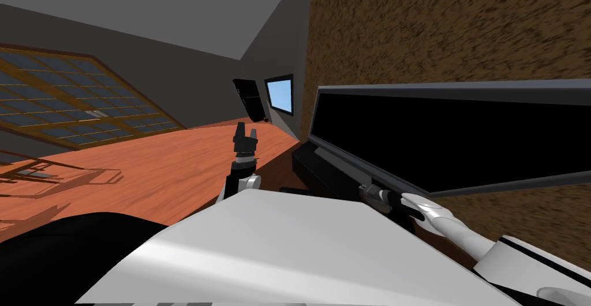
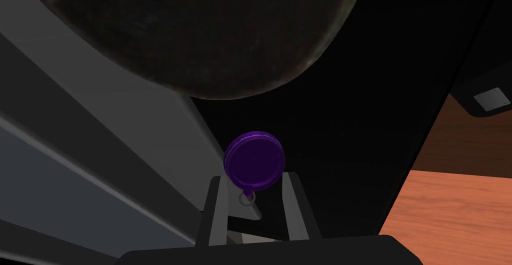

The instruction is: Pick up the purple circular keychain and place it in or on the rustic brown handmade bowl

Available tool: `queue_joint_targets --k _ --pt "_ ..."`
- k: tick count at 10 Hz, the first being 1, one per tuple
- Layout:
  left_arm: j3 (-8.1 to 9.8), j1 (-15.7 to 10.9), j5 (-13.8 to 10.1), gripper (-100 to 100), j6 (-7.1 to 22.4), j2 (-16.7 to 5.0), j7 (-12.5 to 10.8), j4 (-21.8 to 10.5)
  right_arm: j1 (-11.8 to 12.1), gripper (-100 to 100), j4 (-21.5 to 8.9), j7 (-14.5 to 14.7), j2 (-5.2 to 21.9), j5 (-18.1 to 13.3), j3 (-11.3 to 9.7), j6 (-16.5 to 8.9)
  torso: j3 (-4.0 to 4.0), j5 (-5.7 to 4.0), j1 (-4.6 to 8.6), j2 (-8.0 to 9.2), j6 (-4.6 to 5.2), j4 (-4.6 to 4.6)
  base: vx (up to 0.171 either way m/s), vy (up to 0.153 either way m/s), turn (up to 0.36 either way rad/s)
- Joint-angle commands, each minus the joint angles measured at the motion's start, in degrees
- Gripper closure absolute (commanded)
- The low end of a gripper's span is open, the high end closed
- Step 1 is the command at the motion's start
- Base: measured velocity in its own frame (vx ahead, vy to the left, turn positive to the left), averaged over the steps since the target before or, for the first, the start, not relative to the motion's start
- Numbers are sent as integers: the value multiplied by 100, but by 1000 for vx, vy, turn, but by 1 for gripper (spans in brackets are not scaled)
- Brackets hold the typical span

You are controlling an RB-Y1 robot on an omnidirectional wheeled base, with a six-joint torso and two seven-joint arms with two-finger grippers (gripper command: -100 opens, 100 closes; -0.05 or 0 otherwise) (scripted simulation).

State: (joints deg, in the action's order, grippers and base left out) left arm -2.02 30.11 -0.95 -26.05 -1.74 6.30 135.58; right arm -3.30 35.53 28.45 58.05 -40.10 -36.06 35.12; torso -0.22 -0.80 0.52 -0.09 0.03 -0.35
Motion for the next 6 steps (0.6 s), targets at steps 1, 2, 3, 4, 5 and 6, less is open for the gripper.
queue_joint_targets --k 1,2,3,4,5,6 --pt "0 0 0 0 0 0 0 0 -15 100 -35 -9 122 10 9 161 0 0 0 0 0 0 -42 -48 -29" --pt "0 0 0 0 0 0 0 0 -23 100 -16 -53 251 13 2 268 -3 -1 -7 -5 0 -1 -41 -47 -39" --pt "0 0 0 0 0 0 0 0 -27 100 -6 -78 319 15 -1 325 -4 0 -8 -6 0 -2 -46 -55 -29" --pt "0 0 0 0 0 0 0 0 -36 100 12 -131 460 22 -6 443 -3 0 -7 -5 0 -2 -41 -49 -9" --pt "0 0 0 0 0 0 0 0 -43 100 27 -183 588 31 -8 551 -3 2 -8 -5 0 -1 -53 -62 -24" --pt "0 0 0 0 0 0 0 0 -49 100 39 -222 686 37 -10 633 -1 1 -5 -2 -1 -1 -54 -64 -23"
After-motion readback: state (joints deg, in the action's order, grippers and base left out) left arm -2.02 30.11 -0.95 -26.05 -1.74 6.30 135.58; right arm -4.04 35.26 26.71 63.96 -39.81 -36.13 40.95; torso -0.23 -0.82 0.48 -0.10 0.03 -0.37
